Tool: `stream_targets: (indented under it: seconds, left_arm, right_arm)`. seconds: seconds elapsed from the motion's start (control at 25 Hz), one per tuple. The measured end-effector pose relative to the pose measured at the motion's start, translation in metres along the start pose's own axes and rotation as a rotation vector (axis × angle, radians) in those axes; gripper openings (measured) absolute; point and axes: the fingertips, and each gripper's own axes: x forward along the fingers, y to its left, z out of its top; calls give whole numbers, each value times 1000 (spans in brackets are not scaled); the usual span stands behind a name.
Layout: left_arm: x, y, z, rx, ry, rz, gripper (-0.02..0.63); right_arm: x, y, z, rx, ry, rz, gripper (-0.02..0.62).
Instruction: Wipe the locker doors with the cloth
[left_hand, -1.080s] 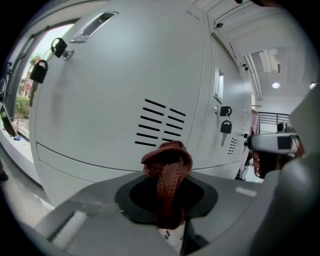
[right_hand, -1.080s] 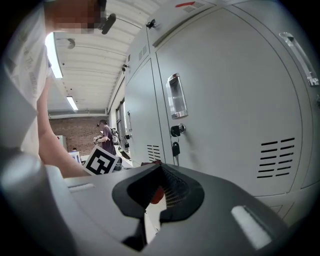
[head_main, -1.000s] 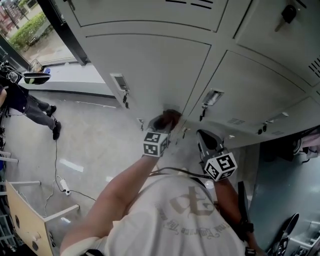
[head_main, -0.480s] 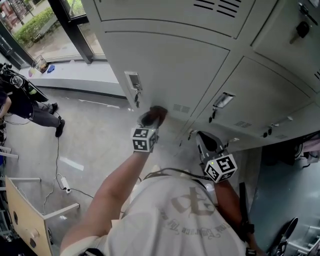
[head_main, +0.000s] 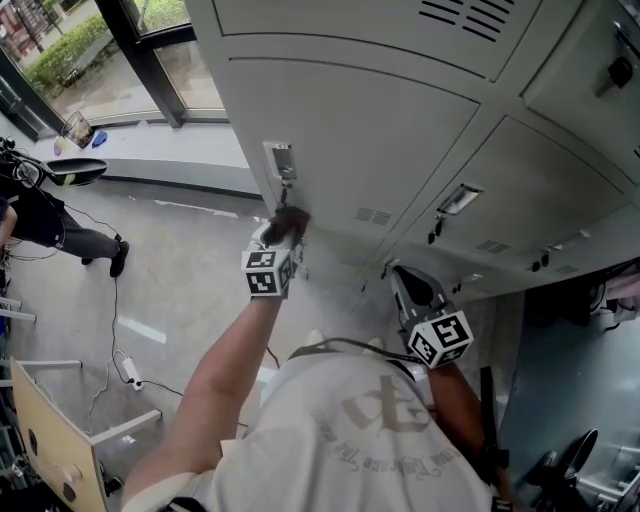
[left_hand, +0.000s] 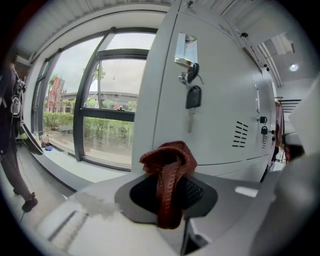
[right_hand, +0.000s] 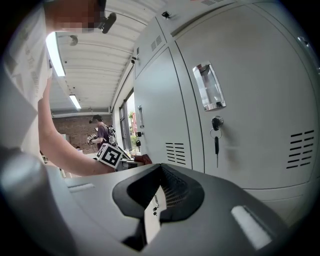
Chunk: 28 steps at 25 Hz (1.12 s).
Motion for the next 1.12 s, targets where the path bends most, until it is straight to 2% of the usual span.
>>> stream_targets:
  seconds: [0.2, 0.44, 0.6, 0.84, 1.12]
  left_arm:
    - [-11, 28, 11, -25, -27, 25, 87]
    - [-30, 50, 41, -54, -148, 105, 86]
    - [-26, 47, 31, -78, -137, 120, 81]
    - [-21, 3, 44, -67, -177, 46, 80]
    - [-11, -38, 33, -99, -160, -6, 80]
  right_arm:
    - [8, 13, 0, -5, -3, 4, 8]
    - [13, 26, 5, -24, 0, 17, 8]
    - [11, 21, 2, -16, 2, 4, 8]
    - [5, 12, 2, -6, -2, -1, 8]
    - [-9, 1, 3, -6, -12, 2, 8]
